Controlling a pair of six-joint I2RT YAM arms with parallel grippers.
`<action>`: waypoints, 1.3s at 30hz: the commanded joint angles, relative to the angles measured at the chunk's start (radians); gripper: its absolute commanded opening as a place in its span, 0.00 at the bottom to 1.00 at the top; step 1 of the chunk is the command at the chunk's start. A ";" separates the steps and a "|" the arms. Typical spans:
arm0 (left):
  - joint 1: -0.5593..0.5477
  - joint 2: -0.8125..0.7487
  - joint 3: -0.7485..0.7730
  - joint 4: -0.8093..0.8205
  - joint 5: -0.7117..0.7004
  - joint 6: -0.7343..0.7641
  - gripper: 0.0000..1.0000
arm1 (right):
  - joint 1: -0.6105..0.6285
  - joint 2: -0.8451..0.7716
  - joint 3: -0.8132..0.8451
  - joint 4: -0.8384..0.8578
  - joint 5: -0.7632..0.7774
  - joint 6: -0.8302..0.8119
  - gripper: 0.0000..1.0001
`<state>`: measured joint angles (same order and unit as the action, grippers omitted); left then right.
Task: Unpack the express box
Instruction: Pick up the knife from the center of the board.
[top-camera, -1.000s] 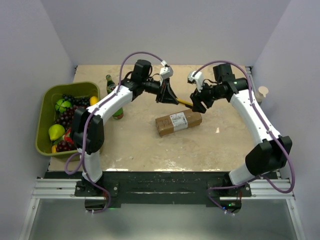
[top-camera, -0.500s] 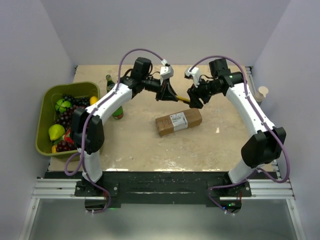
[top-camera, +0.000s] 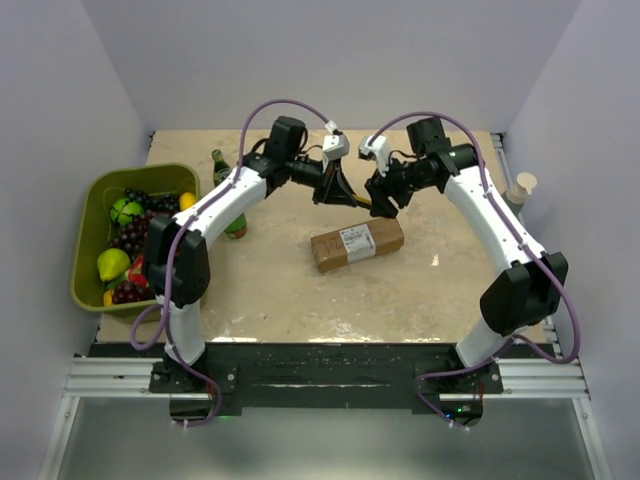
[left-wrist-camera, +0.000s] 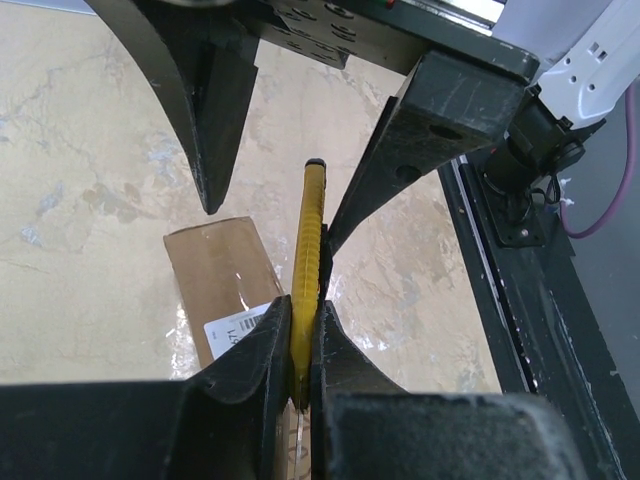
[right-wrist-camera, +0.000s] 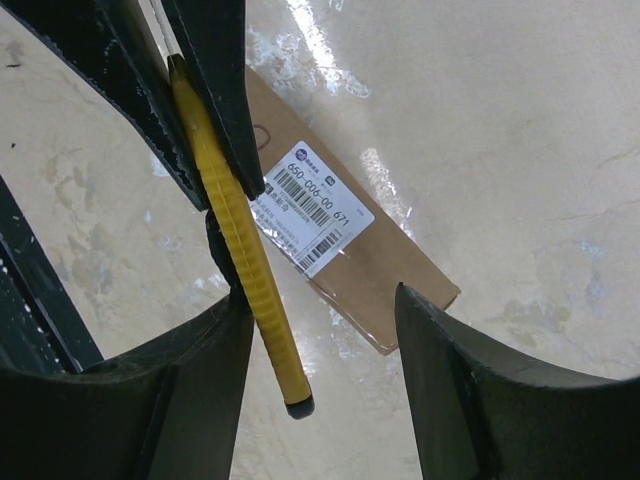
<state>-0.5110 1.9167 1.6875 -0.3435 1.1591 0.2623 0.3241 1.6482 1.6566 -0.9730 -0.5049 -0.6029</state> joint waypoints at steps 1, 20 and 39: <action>-0.023 -0.022 0.005 0.038 0.036 -0.063 0.00 | -0.040 -0.054 0.020 0.025 -0.053 -0.037 0.66; -0.008 -0.031 -0.101 0.287 0.025 -0.377 0.00 | -0.040 -0.189 -0.139 0.218 -0.074 0.181 0.82; -0.003 -0.030 -0.129 0.368 0.033 -0.446 0.00 | -0.030 -0.211 -0.176 0.227 0.080 0.177 0.81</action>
<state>-0.5190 1.9167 1.5707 -0.0582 1.1606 -0.1394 0.2947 1.4696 1.4853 -0.7444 -0.4664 -0.4194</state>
